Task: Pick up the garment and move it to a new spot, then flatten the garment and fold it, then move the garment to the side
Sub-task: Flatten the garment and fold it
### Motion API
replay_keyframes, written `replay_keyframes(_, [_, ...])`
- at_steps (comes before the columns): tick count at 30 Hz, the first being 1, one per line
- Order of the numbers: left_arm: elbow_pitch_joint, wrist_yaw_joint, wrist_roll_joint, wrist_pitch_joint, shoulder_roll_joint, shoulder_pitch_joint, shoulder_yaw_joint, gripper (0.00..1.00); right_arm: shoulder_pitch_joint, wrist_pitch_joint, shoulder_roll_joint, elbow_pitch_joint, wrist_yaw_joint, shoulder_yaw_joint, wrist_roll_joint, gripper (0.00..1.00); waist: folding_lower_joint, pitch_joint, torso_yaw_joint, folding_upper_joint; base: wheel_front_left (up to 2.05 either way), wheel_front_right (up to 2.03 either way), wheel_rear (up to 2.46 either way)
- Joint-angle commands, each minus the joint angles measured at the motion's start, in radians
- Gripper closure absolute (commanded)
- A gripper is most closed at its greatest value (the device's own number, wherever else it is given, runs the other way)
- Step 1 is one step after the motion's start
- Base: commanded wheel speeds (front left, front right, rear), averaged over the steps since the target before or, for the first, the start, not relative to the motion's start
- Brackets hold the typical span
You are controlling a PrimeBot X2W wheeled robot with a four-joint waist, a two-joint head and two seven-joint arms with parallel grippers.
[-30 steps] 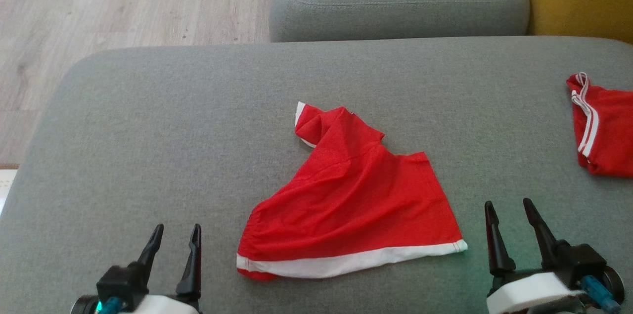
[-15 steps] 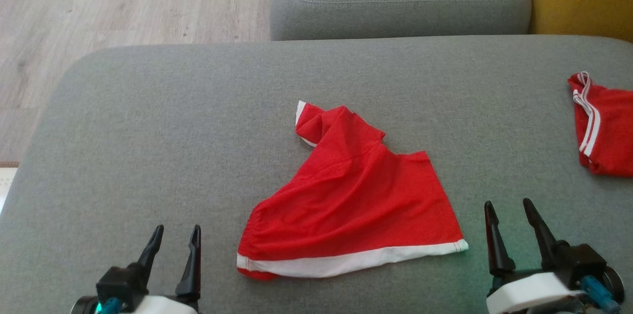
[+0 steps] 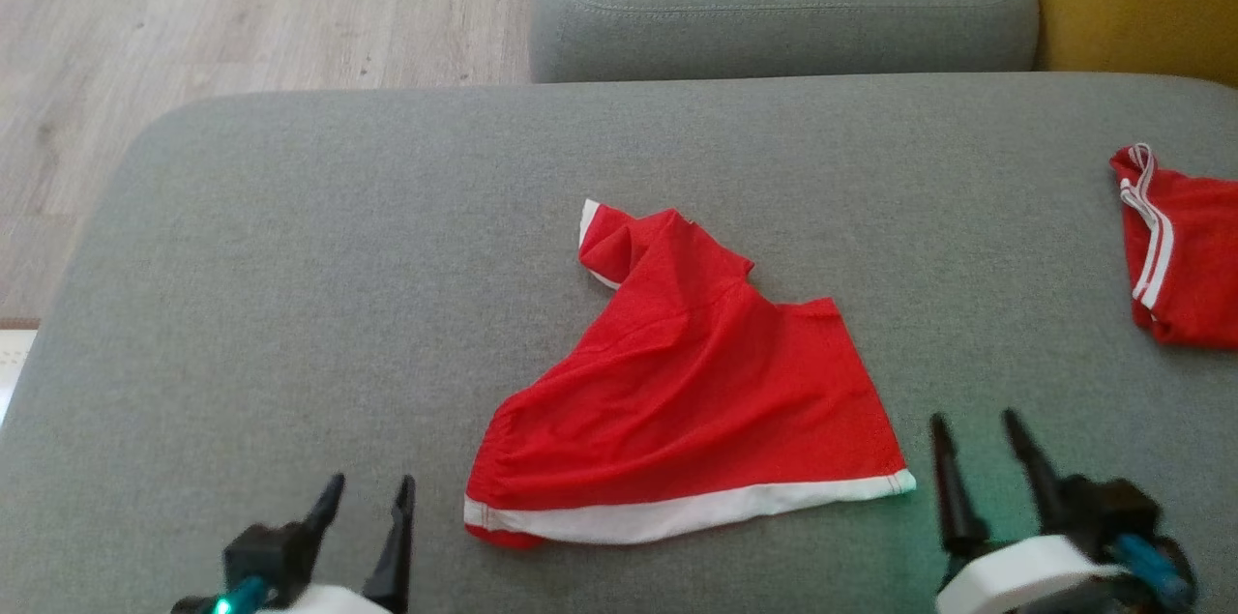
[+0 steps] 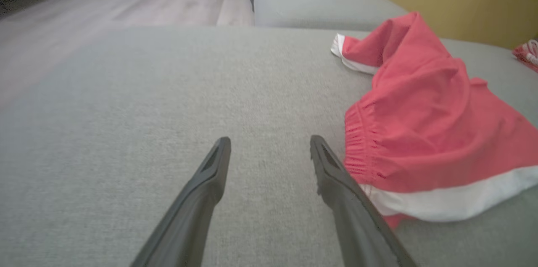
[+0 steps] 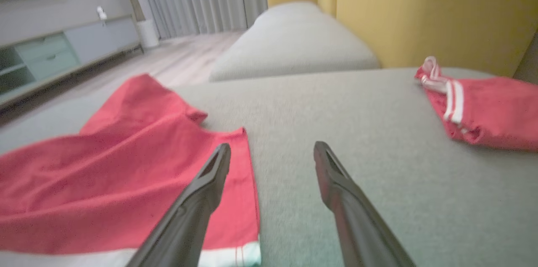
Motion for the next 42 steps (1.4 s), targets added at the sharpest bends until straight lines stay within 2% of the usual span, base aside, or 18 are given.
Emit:
replay_keyframes(1, [-0.036, -0.009, -0.009, 0.063, 0.014, -0.057, 0.010, 0.00, -0.066, 0.057, -0.007, -0.011, -0.001, 0.050, -0.012, 0.00, 0.0000, 0.001, 0.001, 0.0000, 0.00, 0.00, 0.00])
replay_keyframes(6, [-0.088, -0.022, -0.064, 0.234, 0.047, -0.053, -0.033, 0.00, -0.092, 0.241, -0.007, 0.023, -0.001, 0.104, -0.009, 0.00, 0.0000, 0.012, 0.002, 0.0000, 0.00, 0.00, 0.00])
replay_keyframes(11, [-0.131, -0.026, -0.111, 0.324, 0.075, -0.037, -0.068, 0.00, -0.112, 0.352, -0.007, 0.054, -0.001, 0.108, -0.044, 0.00, 0.0000, 0.038, 0.005, 0.0000, 0.00, 0.00, 0.00])
replay_keyframes(17, [-0.156, -0.027, -0.143, 0.354, 0.091, -0.037, -0.099, 0.00, -0.133, 0.391, -0.007, 0.076, -0.001, 0.095, -0.074, 0.00, 0.0000, 0.067, 0.012, 0.0000, 0.00, 0.00, 0.00])
replay_keyframes(31, [-0.142, -0.028, -0.226, 0.361, 0.133, -0.064, -0.170, 0.00, -0.161, 0.401, -0.007, 0.113, -0.001, 0.104, -0.080, 0.00, 0.0000, 0.104, 0.007, 0.0000, 0.00, 0.00, 0.00])
replay_keyframes(42, [-0.130, -0.028, -0.356, 0.337, 0.172, -0.103, -0.226, 0.00, -0.162, 0.401, -0.007, 0.119, -0.001, 0.104, -0.083, 0.00, 0.0000, 0.111, -0.010, 0.0000, 0.00, 0.00, 0.00])
